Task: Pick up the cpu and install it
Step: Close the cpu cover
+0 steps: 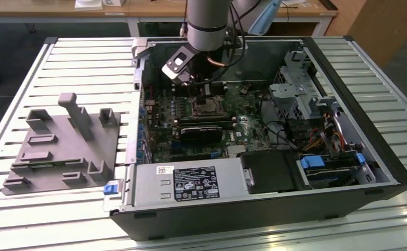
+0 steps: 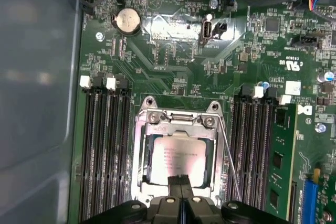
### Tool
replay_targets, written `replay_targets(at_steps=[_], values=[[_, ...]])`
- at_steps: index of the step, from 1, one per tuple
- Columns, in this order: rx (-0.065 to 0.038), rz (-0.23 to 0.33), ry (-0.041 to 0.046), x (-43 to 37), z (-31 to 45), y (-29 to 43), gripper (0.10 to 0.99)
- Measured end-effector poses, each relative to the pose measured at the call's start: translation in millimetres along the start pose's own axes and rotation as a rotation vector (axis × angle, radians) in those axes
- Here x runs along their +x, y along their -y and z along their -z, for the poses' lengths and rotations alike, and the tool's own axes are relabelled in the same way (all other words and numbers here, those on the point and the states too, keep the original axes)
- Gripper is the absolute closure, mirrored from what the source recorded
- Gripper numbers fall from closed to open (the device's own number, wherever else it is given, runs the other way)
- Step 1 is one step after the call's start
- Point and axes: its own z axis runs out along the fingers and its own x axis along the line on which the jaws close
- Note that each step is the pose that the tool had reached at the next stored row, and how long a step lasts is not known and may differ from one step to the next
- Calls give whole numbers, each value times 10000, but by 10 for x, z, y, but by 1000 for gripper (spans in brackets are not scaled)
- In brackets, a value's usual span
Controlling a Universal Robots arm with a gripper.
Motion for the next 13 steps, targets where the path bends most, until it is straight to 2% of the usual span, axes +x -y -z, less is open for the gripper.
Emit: replay_targets(at_steps=[5,9,13], values=[[2,0,2,-4,1,-62,980],[11,0,-2,-9,2,-153,980],[12,0,-39,-11,1,-187,980]])
